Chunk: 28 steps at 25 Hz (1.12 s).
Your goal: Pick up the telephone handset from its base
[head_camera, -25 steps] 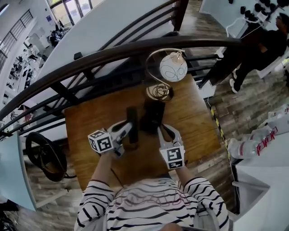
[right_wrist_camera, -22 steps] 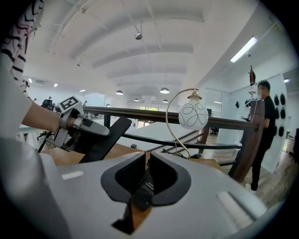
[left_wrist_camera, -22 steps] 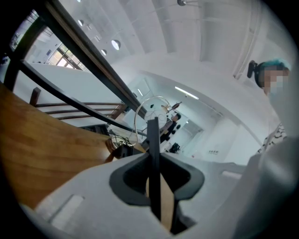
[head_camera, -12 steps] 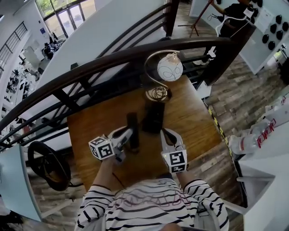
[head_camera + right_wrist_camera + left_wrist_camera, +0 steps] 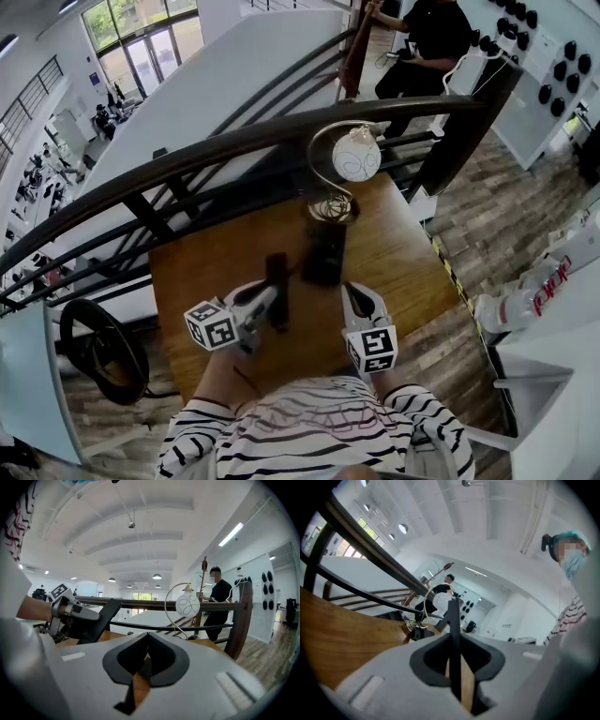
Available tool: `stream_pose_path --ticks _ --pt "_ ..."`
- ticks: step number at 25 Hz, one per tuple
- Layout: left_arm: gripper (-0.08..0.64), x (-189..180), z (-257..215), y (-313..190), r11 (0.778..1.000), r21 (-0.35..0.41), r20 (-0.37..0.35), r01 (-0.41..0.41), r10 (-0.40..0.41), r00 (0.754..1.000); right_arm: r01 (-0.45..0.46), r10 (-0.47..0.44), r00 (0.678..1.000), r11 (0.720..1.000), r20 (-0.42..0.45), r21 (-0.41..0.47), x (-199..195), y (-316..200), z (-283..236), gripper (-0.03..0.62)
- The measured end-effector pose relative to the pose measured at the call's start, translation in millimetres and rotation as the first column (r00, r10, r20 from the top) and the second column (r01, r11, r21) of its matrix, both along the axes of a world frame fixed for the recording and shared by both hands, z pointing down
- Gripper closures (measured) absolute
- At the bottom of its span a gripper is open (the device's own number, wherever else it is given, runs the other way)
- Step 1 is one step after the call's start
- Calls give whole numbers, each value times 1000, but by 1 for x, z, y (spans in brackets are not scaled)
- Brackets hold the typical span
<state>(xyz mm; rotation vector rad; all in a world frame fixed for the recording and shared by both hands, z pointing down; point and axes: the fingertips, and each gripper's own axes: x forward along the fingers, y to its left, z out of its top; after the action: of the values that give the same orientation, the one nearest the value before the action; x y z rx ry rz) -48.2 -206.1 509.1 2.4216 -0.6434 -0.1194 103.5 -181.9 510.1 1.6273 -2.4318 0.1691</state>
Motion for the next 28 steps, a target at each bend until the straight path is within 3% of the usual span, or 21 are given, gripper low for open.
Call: stream_pose_path --ticks 6,11,22,28 --pt "490 -9 -18 24 1000 20 -23 3 -3 1000 13 -13 1000 1000 22 23 -8 15 -18 591" --pt "491 -20 -13 43 998 -31 -89 50 -53 995 20 -22 999 998 40 52 -8 26 -35 591" --pt "491 -47 -14 76 989 -37 -107 141 -144 984 32 -35 998 998 61 45 -11 53 -40 591" --pt "491 -51 -18 91 990 -13 -101 138 -139 985 38 -39 997 999 67 19 -17 69 -31 591"
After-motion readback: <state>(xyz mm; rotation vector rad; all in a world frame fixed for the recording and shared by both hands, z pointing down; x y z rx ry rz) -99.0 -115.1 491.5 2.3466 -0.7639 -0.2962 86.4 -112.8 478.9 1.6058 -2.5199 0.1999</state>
